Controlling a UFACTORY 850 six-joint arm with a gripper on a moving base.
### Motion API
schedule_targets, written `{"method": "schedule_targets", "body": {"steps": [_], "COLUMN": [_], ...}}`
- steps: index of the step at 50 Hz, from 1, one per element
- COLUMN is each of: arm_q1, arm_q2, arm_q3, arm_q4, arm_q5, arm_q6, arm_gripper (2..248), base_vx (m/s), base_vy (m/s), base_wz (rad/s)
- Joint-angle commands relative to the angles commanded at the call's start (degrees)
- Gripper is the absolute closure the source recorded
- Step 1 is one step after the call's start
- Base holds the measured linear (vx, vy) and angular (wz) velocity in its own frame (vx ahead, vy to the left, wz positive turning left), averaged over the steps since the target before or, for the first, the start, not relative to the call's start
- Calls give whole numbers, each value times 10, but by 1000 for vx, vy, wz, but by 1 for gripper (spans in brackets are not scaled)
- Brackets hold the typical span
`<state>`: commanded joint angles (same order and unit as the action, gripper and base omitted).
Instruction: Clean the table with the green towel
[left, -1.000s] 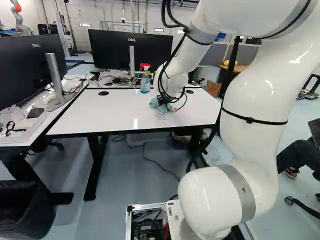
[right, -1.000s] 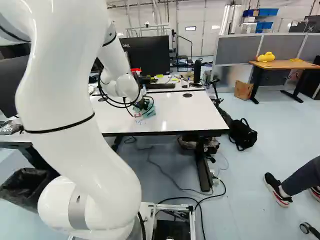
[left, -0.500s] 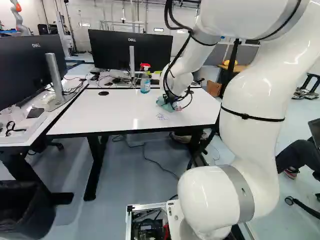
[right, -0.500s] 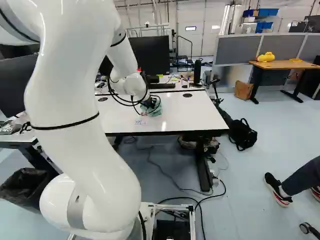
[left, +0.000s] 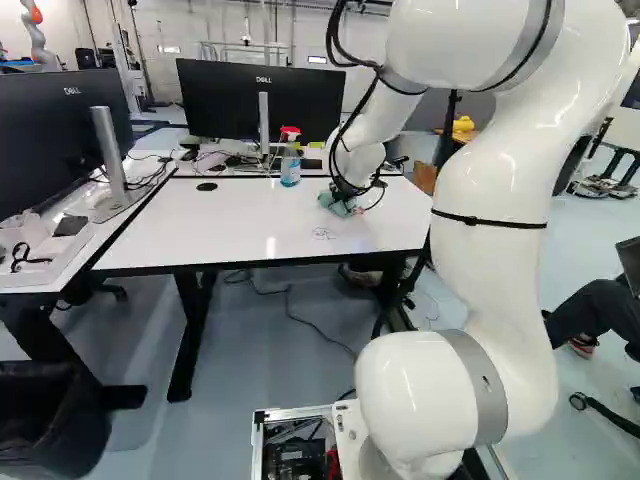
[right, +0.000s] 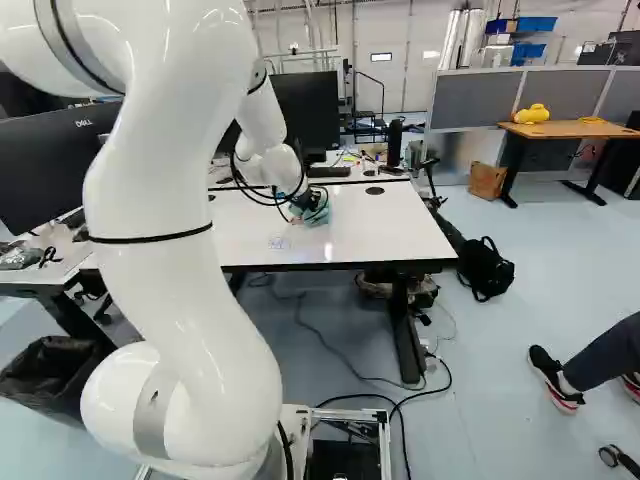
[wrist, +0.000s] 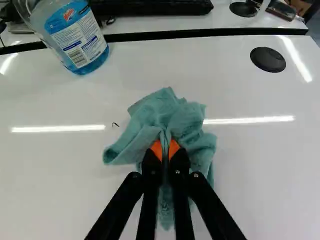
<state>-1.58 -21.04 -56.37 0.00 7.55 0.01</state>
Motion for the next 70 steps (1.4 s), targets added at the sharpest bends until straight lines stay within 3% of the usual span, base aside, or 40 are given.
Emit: {"method": "schedule_targets", "body": {"steps": [16,28,70], "arm_q1": [17,36,78], "arm_q2": [-29,-29,58], "arm_q3": [-36,-37,71], "arm_q4": [0,0,0], "arm_q5": [0,0,0], "arm_q6": [0,0,0], "arm_gripper": [215,215,215], "base_vx": [0,0,0], "base_vy": [0,0,0], "base_wz": [0,0,0]}}
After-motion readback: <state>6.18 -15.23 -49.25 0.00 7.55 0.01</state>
